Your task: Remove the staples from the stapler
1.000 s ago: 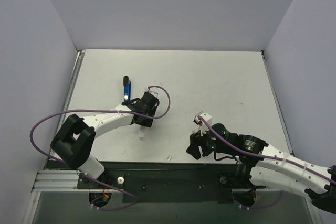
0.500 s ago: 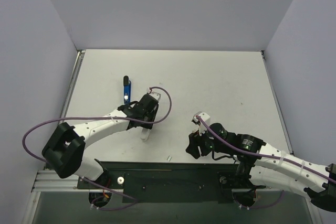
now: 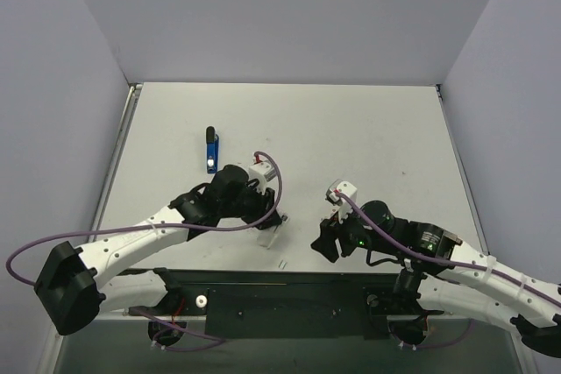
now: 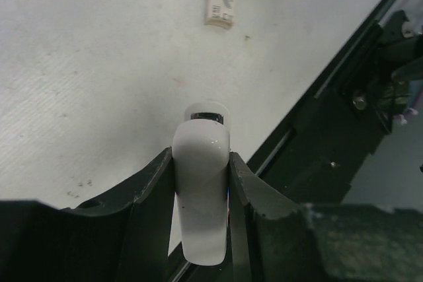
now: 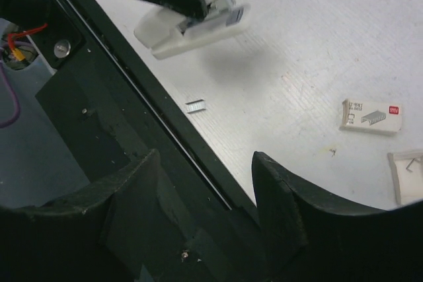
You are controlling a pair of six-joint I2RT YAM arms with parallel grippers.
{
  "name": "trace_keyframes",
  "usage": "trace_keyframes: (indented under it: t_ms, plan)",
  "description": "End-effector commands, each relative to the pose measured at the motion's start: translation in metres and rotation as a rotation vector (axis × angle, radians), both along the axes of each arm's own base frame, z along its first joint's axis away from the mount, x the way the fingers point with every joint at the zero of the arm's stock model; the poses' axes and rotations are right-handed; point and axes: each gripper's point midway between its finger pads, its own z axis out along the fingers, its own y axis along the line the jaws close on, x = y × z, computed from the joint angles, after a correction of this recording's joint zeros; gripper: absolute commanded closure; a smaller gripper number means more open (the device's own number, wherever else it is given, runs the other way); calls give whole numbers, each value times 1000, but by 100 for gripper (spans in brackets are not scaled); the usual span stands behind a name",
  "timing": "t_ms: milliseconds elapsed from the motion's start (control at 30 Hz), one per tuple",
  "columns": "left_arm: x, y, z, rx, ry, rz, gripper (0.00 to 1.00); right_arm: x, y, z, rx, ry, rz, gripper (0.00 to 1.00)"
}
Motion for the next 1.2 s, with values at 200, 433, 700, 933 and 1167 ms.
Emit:
trace_keyframes:
  t_ms: [200,433,700,933,1167]
  plan:
    - [-65,-37,77,-401,-63,-356,100,-11,12,57,71,-107,172,46]
    - [-95,-41,94,-518,-66,-486,100,-23,31,76,105,-107,307,46]
    - [-128,-40,117,-600,-101,-607,100,-38,44,86,146,-83,421,48]
    - [-140,-41,123,-613,-106,-640,100,-45,52,89,178,-60,453,53]
    - [-135,-42,122,-599,-120,-614,100,-56,55,90,209,-43,494,66]
